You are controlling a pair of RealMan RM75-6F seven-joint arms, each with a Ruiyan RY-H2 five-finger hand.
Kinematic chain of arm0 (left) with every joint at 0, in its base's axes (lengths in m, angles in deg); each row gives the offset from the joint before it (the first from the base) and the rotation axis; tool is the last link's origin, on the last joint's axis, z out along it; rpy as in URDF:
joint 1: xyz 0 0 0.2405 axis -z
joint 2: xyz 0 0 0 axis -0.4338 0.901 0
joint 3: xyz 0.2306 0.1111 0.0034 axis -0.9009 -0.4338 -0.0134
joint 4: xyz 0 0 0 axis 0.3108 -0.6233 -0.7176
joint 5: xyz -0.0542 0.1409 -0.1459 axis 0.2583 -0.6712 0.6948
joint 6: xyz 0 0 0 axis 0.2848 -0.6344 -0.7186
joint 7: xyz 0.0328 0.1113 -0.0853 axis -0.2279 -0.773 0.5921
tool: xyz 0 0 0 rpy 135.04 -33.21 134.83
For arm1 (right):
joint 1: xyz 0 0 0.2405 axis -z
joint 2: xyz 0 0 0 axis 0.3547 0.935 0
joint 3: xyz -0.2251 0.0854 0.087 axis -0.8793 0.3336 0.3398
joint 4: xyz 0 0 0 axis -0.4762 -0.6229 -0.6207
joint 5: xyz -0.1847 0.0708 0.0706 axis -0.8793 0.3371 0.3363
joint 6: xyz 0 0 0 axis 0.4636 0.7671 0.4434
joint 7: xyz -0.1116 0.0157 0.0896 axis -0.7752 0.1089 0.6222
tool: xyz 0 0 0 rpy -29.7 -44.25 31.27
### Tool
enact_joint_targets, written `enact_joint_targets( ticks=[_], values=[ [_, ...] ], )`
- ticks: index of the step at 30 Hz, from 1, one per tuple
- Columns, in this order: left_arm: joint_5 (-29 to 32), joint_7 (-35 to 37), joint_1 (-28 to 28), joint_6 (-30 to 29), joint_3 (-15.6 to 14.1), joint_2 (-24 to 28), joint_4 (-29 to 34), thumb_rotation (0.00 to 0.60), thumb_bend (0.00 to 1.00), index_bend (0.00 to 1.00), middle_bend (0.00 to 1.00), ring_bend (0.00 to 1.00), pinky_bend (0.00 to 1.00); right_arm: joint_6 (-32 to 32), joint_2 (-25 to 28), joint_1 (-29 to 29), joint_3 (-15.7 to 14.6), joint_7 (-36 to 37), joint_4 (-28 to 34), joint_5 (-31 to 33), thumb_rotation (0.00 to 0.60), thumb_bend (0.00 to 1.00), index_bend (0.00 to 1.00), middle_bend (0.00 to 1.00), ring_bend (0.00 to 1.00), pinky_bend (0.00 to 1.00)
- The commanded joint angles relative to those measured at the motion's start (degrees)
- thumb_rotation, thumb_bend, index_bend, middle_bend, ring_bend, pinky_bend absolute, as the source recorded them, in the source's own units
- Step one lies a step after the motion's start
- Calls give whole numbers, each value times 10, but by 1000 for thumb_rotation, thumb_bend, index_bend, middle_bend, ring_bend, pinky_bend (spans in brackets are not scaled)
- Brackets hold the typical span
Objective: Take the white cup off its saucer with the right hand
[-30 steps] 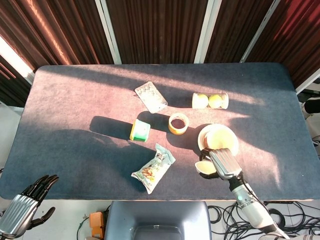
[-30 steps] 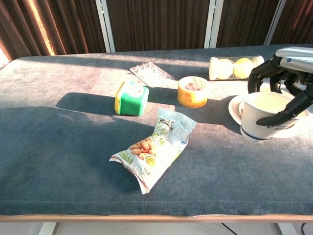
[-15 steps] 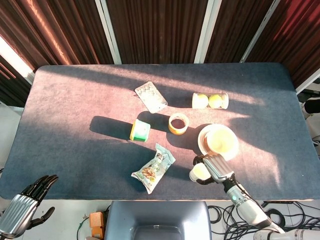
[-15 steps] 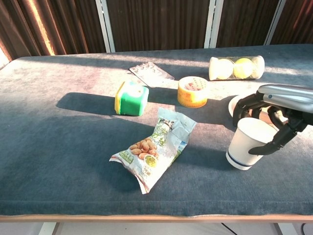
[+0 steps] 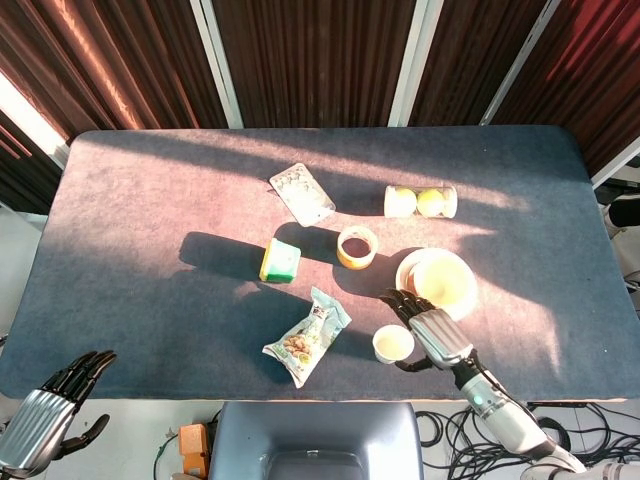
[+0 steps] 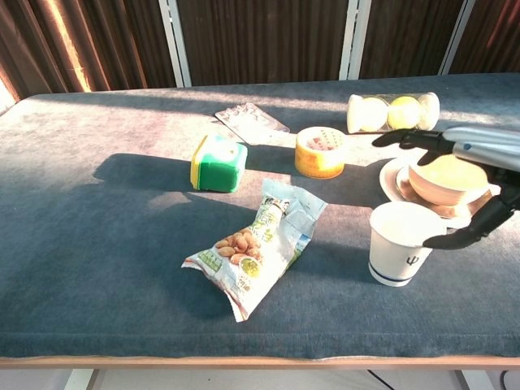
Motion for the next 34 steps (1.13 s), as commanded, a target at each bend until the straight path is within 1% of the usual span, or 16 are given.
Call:
enact_joint_targets(
  ticks=[1, 2, 4, 5, 7, 8, 10, 13, 17, 20, 24, 29, 34],
  values=[
    [0, 0, -1, -3, 1, -1, -1, 600, 303, 58, 108, 114, 326, 113, 24, 57, -23, 10, -2, -92, 600, 83, 0, 0, 0, 128],
    [0, 0, -2, -5, 1, -1, -2, 600, 303, 58, 108, 114, 326, 159, 21, 80, -31, -2, -15, -123, 600, 83, 0, 0, 0, 120],
    [-1, -2, -3, -7, 2, -3, -3, 600, 303, 58, 108, 113, 326, 220, 18, 118, -48, -30, -41, -160, 600, 84, 0, 0, 0, 113],
    [-1, -3, -4, -8, 2, -3, -3, 600, 303, 58, 108, 113, 326, 253, 20, 143, -62, -46, -55, -176, 600, 84, 0, 0, 0, 108],
    [-1, -7, -5, -9, 2, -5, -3, 600, 302, 58, 109, 113, 326, 295, 25, 178, -78, -53, -76, -189, 600, 84, 16, 4, 0, 101],
    [0, -10, -6, -9, 3, -6, -2, 600, 303, 58, 109, 113, 326, 317, 28, 199, -88, -44, -89, -191, 600, 83, 52, 12, 0, 94],
    [1, -15, -7, -9, 4, -7, -1, 600, 303, 58, 108, 112, 325, 342, 33, 224, -100, -18, -112, -195, 600, 83, 118, 30, 0, 85],
    [4, -22, -9, -13, 7, -10, 1, 600, 304, 59, 109, 102, 324, 376, 40, 261, -105, 37, -159, -181, 600, 83, 129, 40, 0, 86],
    [5, -33, -13, -19, 11, -15, -1, 600, 303, 59, 103, 71, 318, 369, 60, 272, -102, 64, -159, -164, 600, 83, 130, 40, 0, 95],
    [11, -43, -18, -24, 16, -20, 0, 600, 303, 58, 98, 64, 314, 354, 70, 276, -93, 57, -144, -143, 600, 84, 132, 40, 0, 100],
    [21, -57, -23, -29, 23, -27, 2, 600, 303, 57, 86, 47, 294, 342, 78, 279, -90, 54, -134, -144, 600, 83, 134, 40, 0, 106],
    [30, -60, -24, -23, 25, -27, 6, 600, 303, 7, 29, 4, 222, 333, 78, 285, -90, 44, -133, -155, 600, 83, 135, 40, 0, 109],
    [34, -64, -24, -15, 23, -23, 12, 600, 304, 1, 26, 3, 213, 321, 79, 288, -88, 34, -133, -161, 600, 83, 135, 40, 0, 110]
  ],
)
